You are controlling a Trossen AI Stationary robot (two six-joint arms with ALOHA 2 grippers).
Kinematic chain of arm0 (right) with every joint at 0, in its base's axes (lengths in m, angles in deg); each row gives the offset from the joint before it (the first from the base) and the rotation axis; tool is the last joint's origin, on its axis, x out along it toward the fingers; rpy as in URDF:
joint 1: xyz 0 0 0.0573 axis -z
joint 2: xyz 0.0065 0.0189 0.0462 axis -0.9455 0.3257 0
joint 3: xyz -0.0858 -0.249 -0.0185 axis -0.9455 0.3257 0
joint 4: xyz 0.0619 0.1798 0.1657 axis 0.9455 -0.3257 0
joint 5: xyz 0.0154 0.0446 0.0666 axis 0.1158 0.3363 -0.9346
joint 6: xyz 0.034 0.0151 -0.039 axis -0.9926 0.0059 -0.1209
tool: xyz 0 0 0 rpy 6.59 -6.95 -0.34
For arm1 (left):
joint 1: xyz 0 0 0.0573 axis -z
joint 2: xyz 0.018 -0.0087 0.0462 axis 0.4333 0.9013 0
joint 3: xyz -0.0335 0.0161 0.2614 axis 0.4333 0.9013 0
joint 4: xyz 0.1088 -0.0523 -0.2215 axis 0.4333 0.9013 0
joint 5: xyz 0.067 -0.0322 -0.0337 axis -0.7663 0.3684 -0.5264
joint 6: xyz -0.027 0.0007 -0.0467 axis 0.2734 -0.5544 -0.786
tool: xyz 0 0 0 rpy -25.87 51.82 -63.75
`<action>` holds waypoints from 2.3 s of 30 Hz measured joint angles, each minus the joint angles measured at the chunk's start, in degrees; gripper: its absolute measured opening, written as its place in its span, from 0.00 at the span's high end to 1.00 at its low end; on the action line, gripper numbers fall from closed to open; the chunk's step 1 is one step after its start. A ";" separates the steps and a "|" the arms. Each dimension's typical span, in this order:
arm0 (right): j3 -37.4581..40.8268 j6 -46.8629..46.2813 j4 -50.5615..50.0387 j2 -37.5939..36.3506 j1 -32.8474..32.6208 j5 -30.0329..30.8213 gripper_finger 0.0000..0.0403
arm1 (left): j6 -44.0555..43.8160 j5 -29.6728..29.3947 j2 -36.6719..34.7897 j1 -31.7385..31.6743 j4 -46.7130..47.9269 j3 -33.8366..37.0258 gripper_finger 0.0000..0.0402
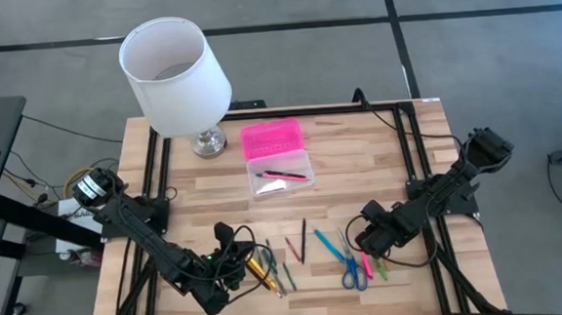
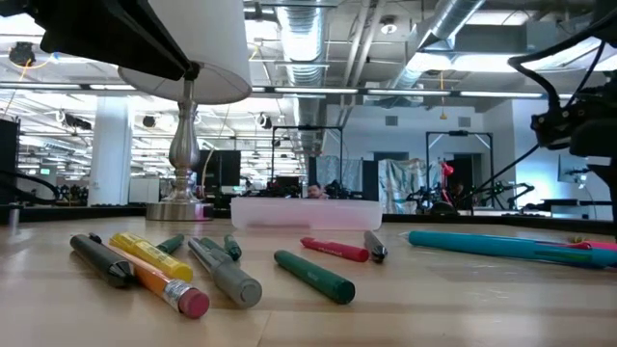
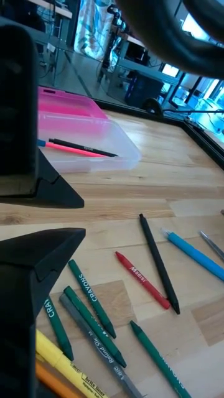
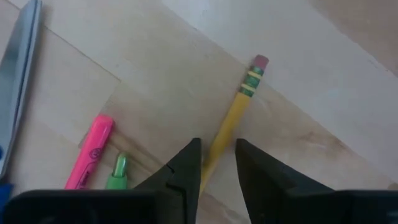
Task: Pick & place school supplies into a supply box
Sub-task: Put the orange pencil into the pink supply box
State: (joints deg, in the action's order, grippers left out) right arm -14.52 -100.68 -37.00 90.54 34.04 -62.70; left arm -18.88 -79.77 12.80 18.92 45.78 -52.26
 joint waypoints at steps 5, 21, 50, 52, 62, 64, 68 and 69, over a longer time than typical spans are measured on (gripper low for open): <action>0.02 0.00 -0.19 0.00 0.00 -1.69 0.79 | 0.00 0.00 0.00 0.00 0.00 0.00 0.86; 0.11 3.78 0.14 0.04 0.27 -2.10 0.88 | -0.22 0.00 0.00 0.00 0.00 0.00 0.86; -6.08 24.26 -1.37 0.48 5.46 12.35 1.00 | -7.88 -0.31 0.02 -0.02 11.37 -0.04 0.86; -7.55 27.70 -1.07 0.46 6.60 14.30 1.00 | -14.23 -0.32 0.02 0.00 17.16 -0.04 0.86; -15.22 51.31 3.13 0.31 18.27 19.81 1.00 | -37.73 -0.74 0.02 1.71 35.32 -0.04 0.86; -16.74 57.44 6.32 0.26 21.48 19.75 1.00 | -37.88 -0.85 0.02 2.13 35.34 -0.04 0.86; -19.01 69.73 15.26 0.26 27.65 17.00 1.00 | -38.01 -0.92 0.02 2.91 35.34 -0.04 0.86; -19.35 72.47 17.94 0.24 29.05 15.70 1.00 | -38.30 -0.92 0.04 3.13 35.46 -0.03 0.86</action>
State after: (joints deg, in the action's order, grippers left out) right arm -33.87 -28.22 -19.06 90.78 63.09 -46.99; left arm -57.17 -80.69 12.84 22.06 81.24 -52.29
